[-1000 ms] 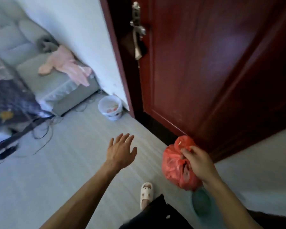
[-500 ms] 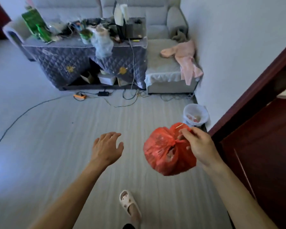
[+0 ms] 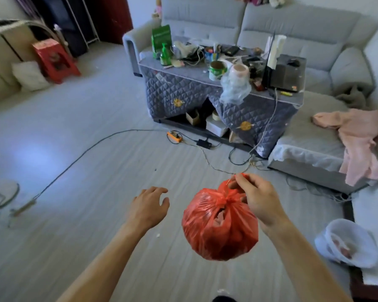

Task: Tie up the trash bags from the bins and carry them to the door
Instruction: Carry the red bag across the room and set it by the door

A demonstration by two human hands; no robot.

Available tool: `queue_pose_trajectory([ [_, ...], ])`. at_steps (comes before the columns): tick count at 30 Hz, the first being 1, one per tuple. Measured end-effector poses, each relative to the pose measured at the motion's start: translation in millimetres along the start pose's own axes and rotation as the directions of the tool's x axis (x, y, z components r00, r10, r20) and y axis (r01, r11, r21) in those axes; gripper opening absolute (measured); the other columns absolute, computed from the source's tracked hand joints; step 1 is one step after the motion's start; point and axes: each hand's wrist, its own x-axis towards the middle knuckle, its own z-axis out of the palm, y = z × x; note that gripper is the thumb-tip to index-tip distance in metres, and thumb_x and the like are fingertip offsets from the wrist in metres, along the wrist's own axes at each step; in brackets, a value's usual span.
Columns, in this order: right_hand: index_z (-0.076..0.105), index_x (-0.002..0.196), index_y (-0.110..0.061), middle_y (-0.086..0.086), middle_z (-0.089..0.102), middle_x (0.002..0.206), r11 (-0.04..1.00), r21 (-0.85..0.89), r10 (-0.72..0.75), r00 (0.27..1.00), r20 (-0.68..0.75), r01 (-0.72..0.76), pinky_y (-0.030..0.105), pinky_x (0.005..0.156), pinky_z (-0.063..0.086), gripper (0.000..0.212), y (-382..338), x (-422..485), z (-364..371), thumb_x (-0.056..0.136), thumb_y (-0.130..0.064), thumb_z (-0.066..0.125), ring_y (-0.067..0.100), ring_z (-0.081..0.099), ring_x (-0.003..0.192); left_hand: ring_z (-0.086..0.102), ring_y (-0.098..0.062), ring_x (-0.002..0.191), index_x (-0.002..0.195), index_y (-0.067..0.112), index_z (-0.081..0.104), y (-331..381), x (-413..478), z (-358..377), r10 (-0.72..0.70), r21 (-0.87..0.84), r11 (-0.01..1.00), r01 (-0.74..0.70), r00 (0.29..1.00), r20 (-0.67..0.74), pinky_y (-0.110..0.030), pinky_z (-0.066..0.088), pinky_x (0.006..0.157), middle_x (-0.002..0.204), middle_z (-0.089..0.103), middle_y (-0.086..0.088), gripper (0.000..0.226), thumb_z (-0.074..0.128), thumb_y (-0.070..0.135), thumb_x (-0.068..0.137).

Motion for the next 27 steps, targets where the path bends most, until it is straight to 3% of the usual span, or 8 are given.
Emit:
queue_pose_trajectory([
  [5,0.07,0.088,-0.009,0.001,0.073,0.078,0.999,-0.04,-0.019,0.983,0.181,0.026,0.026,0.065,0.048,0.023,-42,111,73,0.097,-0.027,0.058,0.012,0.066,0.071,0.047,-0.02,0.129,0.131,0.035,0.054,-42,86,-27,-0.146,-0.159,0.977,0.141,0.989,-0.023,-0.039,0.042,0.104,0.14,0.054,0.007,0.037,0.044,0.046,0.097],
  [12,0.07,0.088,-0.01,-0.002,0.073,0.076,0.988,-0.115,-0.05,0.926,0.374,0.1,0.023,0.067,0.047,0.023,-106,272,173,0.098,-0.026,0.056,0.007,0.066,0.071,0.051,-0.018,0.125,0.134,0.035,0.051,-82,223,-81,-0.312,-0.183,0.935,0.304,0.95,-0.015,-0.035,0.045,0.098,0.137,0.055,0.007,0.039,0.043,0.045,0.098],
  [20,0.07,0.079,-0.015,-0.001,0.074,0.079,0.974,-0.182,-0.045,0.902,0.43,0.135,0.027,0.07,0.045,0.025,-164,427,298,0.097,-0.027,0.057,0.014,0.068,0.077,0.053,-0.016,0.124,0.134,0.036,0.052,-164,347,-130,-0.436,-0.21,0.876,0.434,0.899,0.04,-0.034,0.047,0.098,0.135,0.057,0.01,0.04,0.043,0.046,0.096],
  [27,0.071,0.081,-0.014,-0.003,0.071,0.074,0.975,-0.173,-0.062,0.92,0.386,0.138,0.026,0.069,0.044,0.024,-208,569,453,0.096,-0.027,0.059,0.01,0.063,0.073,0.05,-0.02,0.127,0.136,0.036,0.049,-295,503,-214,-0.425,-0.143,0.899,0.414,0.903,-0.058,-0.037,0.045,0.101,0.137,0.056,0.006,0.04,0.04,0.045,0.098],
])
